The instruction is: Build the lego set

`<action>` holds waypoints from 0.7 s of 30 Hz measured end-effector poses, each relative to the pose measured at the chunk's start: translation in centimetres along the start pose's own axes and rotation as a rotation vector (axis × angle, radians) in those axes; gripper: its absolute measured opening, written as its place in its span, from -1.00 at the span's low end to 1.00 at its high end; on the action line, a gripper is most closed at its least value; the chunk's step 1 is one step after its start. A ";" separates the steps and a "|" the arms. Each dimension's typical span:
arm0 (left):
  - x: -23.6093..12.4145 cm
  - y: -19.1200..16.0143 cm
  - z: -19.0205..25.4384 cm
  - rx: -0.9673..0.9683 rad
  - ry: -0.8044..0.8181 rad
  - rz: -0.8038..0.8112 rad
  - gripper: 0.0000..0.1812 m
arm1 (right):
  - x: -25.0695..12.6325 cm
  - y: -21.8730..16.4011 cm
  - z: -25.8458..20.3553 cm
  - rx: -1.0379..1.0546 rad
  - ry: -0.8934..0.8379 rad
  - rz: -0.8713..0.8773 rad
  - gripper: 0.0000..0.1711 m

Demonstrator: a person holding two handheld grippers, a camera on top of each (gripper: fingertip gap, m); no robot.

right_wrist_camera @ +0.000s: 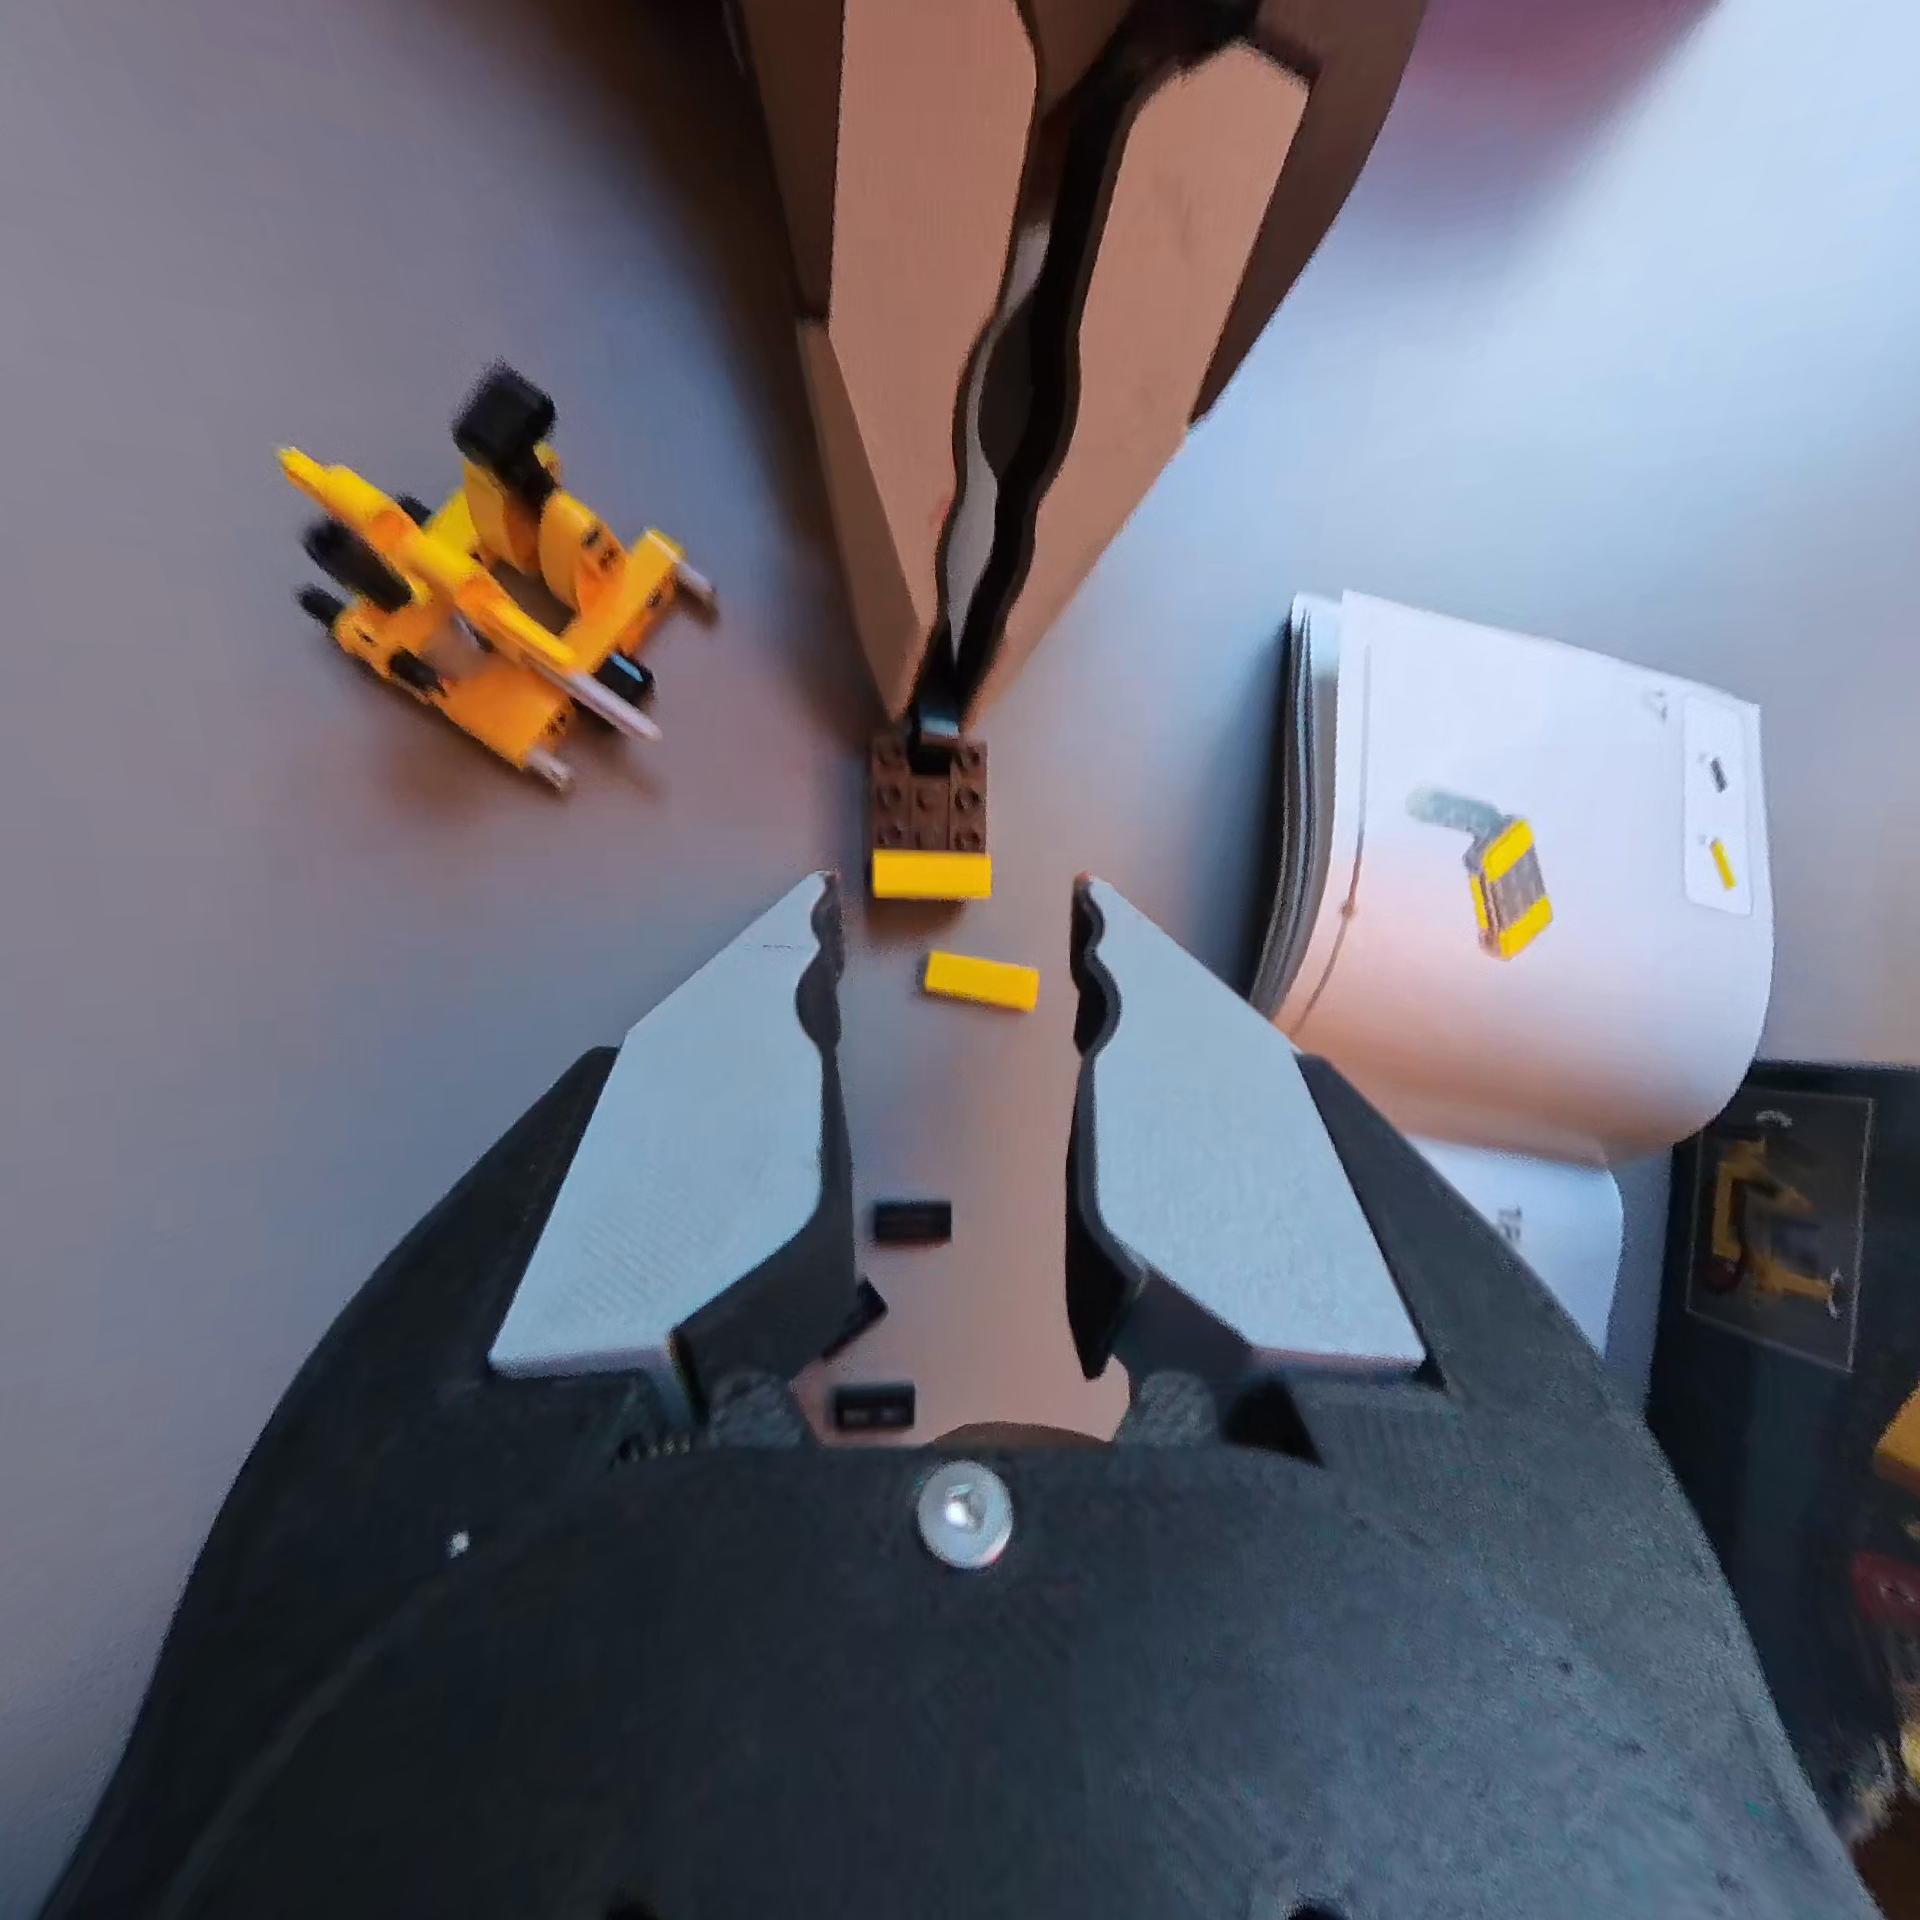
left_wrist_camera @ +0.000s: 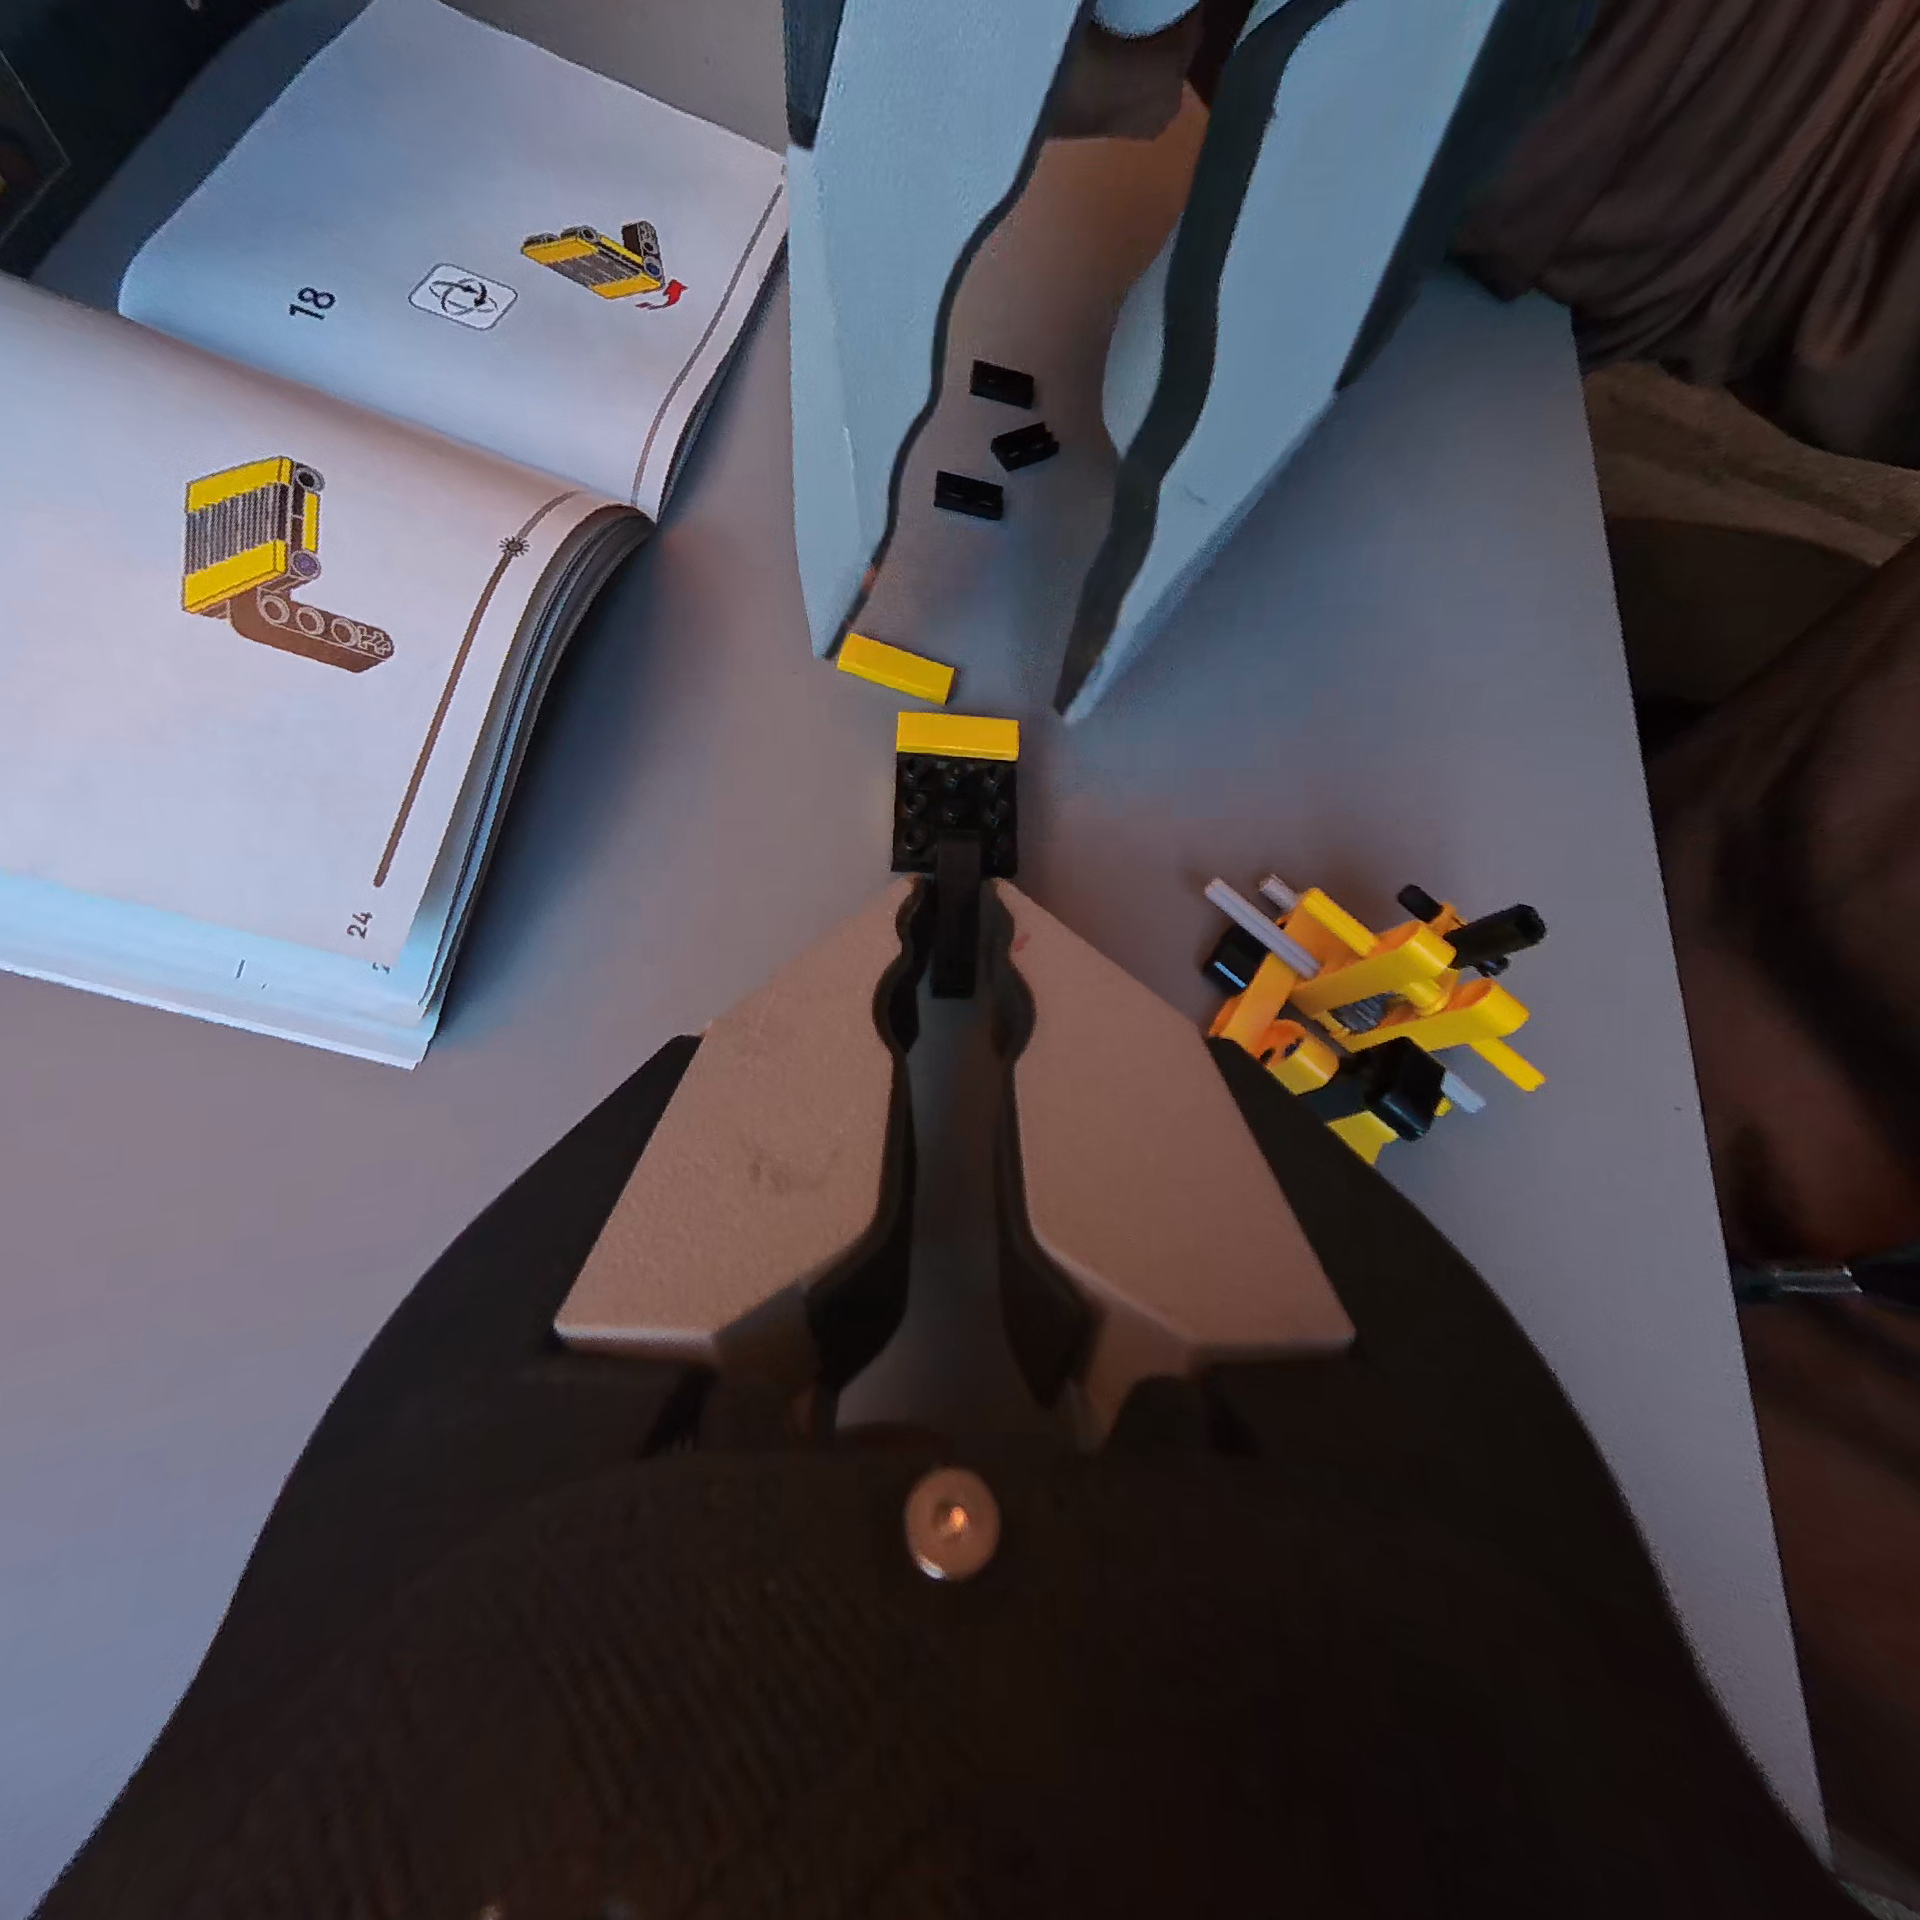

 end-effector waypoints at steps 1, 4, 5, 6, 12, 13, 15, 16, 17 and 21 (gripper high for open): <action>-0.1 0.1 0.0 0.006 0.003 0.007 -0.95 | 0.0 0.6 -0.1 0.001 0.006 0.032 -0.51; -0.6 0.5 0.2 0.029 0.010 0.041 -0.95 | 0.8 1.3 -0.3 -0.014 -0.021 0.031 -0.48; -0.8 0.6 0.3 0.034 0.004 0.058 -0.95 | 1.1 1.2 -0.3 -0.020 -0.035 0.019 -0.50; -1.1 0.8 0.4 0.037 -0.002 0.076 -0.95 | 1.3 1.3 -0.2 -0.021 -0.042 0.016 -0.55; -2.7 1.5 0.1 0.062 0.039 0.185 -0.95 | 0.7 2.1 0.3 -0.029 -0.097 0.108 -0.70; -3.2 1.7 0.1 0.070 0.043 0.231 -0.94 | 0.2 2.4 0.4 -0.023 -0.114 0.137 -0.71; -4.1 2.1 0.1 0.081 0.039 0.332 -0.94 | -0.8 3.1 0.7 -0.012 -0.143 0.199 -0.72; -4.6 2.4 0.2 0.078 0.032 0.387 -0.94 | -1.3 3.3 0.8 -0.009 -0.162 0.228 -0.72; -5.0 2.7 0.2 0.078 0.026 0.443 -0.94 | -1.8 3.6 1.0 -0.003 -0.179 0.256 -0.72; -6.7 3.8 0.8 0.098 0.010 0.660 -0.94 | -3.9 4.7 1.2 0.032 -0.210 0.430 -0.72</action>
Point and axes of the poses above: each gripper's, where its closed fingertips meet, x out along the fingers, y out of its top, z = x × y across the jaws, the point moved 6 cm from there along -x, back along the fingers, and after that the axes turned 5 degrees about -z, right-handed, at the moved point
